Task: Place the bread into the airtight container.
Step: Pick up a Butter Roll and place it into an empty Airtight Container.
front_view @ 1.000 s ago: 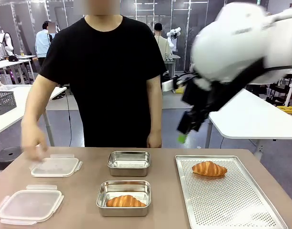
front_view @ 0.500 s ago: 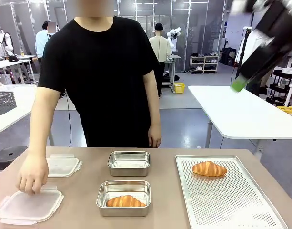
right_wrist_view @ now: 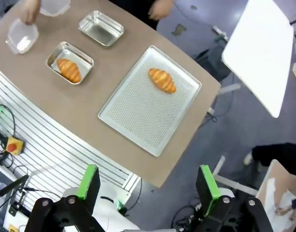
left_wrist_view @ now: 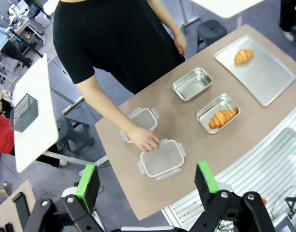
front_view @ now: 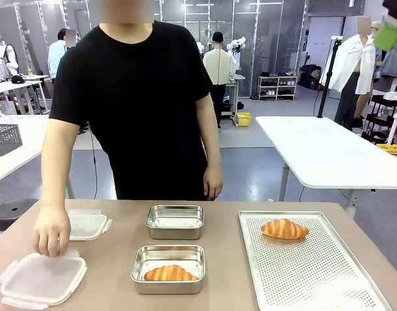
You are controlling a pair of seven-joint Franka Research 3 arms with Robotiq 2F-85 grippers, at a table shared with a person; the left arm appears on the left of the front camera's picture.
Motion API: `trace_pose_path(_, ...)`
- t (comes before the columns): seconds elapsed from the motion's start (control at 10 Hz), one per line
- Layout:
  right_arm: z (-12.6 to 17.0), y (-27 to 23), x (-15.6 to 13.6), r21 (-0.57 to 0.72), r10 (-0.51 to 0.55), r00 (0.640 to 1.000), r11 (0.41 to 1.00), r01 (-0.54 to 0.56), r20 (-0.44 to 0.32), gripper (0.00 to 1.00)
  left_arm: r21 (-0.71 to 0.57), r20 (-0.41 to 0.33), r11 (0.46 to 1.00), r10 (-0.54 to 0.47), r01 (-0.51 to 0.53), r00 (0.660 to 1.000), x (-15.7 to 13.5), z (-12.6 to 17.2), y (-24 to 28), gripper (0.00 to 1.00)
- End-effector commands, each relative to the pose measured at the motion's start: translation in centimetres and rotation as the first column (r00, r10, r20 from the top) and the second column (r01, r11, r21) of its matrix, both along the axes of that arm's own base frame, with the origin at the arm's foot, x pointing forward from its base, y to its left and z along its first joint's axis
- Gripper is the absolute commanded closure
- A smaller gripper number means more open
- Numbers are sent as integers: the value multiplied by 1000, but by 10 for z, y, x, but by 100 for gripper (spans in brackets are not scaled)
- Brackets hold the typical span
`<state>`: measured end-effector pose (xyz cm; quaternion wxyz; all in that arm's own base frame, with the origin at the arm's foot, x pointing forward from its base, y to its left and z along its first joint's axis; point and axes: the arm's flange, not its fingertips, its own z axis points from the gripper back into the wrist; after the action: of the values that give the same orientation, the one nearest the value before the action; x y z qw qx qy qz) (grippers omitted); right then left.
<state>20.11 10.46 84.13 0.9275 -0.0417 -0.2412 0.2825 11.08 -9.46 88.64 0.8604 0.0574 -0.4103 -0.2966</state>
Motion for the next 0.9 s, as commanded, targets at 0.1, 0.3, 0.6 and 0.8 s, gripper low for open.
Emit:
trace_pose_path(0.1,-10,7,23,-42,-39,998,998,37,-47,0,-9,18,1000,-12,12,1000,-11,2,-2,0)
trace_pose_path(0.3,-66,-7,68,-44,111,993,993,-113,-44,0,-9,18,1000,-12,12,1000,-11,2,-2,0)
trace_pose_path(0.6,-198,-19,154,-105,246,963,960,-258,-111,0,-9,18,1000,-12,12,1000,-11,2,-2,0)
trace_pose_path(0.8,-265,-19,200,-110,330,931,931,-348,-156,0,-9,18,1000,-12,12,1000,-11,2,-2,0)
